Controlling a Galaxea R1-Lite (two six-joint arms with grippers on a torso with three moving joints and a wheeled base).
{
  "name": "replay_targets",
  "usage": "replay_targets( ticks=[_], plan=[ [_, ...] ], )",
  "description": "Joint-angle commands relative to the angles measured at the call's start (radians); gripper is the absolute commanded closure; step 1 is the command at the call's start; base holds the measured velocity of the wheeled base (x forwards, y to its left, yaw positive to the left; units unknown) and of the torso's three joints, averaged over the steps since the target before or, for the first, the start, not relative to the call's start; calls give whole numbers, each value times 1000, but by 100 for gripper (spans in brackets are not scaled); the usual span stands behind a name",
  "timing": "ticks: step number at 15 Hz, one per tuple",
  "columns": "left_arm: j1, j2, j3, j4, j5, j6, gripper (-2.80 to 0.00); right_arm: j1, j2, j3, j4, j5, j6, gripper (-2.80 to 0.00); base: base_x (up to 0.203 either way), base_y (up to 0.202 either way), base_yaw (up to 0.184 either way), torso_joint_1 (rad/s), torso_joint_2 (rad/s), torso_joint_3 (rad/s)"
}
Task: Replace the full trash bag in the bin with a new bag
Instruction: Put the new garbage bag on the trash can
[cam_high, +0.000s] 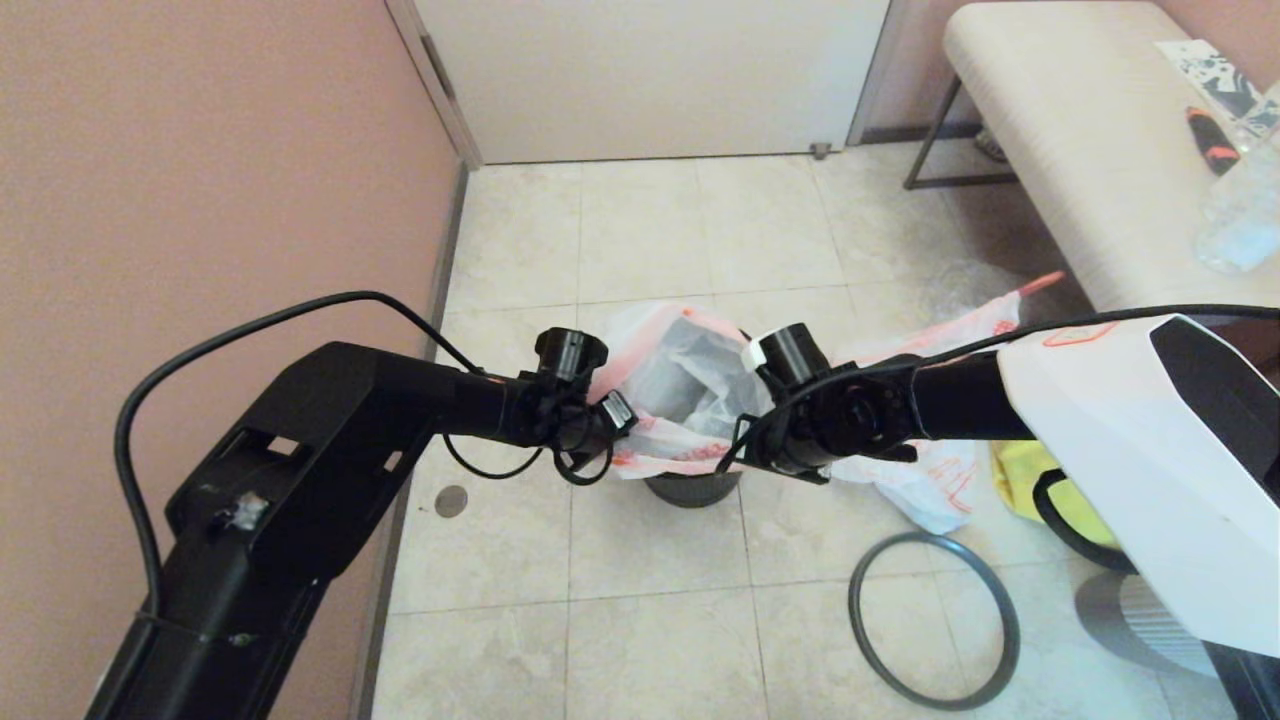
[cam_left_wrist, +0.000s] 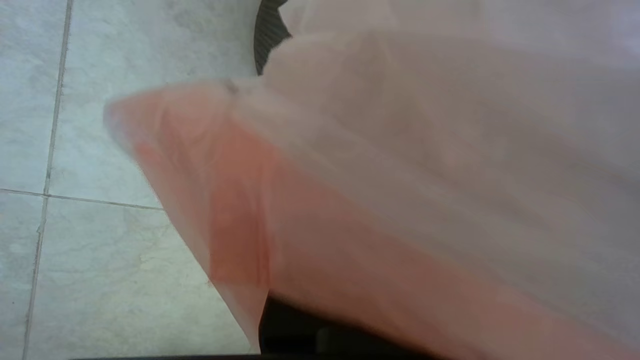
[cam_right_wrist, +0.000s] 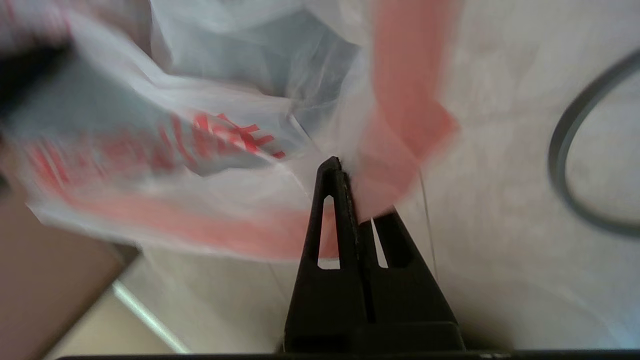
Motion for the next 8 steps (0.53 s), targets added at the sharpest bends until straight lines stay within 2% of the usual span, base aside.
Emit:
replay_targets(
  ticks=[1, 6, 8],
  plan=[
    [0, -1, 0, 0, 0, -5, 0, 0, -15, 48, 0, 5, 4, 0, 0, 0, 0, 0, 0, 0],
    [0, -1, 0, 0, 0, -7, 0, -11, 94, 26, -10, 9, 2, 0, 0, 0, 0, 0, 0, 0],
    [2, -3, 0, 0, -1, -7, 0, -33, 163, -47, -4, 7, -3, 0, 0, 0, 0, 0, 0, 0]
  ],
)
